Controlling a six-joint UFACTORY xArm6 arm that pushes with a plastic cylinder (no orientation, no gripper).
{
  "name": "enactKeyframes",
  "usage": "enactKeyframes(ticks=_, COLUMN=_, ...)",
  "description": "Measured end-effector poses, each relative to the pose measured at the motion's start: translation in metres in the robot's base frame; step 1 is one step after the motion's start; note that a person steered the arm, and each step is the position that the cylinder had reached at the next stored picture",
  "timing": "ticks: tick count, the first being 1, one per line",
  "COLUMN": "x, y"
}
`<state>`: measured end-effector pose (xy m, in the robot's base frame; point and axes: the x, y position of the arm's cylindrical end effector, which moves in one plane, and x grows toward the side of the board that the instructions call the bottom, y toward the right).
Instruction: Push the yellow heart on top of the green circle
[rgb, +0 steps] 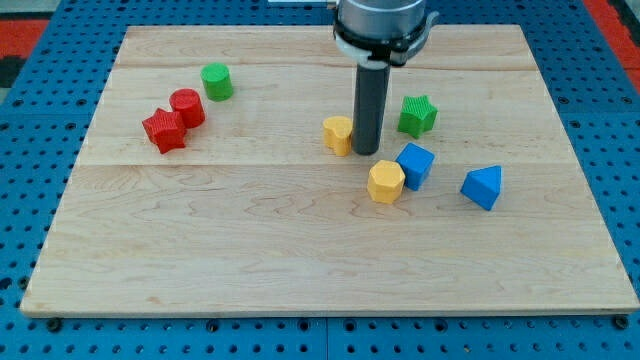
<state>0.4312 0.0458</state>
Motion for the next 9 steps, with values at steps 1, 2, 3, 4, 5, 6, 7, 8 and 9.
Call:
enactKeyframes(ticks=1, x=-0.007, y=-0.046)
enactKeyframes(ticks=2, x=-0.053, y=-0.081)
enactKeyframes(ticks=3, x=-0.073, y=-0.042)
enactKeyframes(ticks=4, x=-0.082, y=-0.034)
enactKeyframes(ticks=5, x=-0.104, y=-0.126)
enactKeyframes(ticks=6, x=-0.113, y=-0.142)
enactKeyframes(ticks=7, x=-0.099, y=-0.078)
enactKeyframes(ticks=8, x=-0.111, y=-0.064)
enactKeyframes(ticks=9, x=-0.152, y=-0.145)
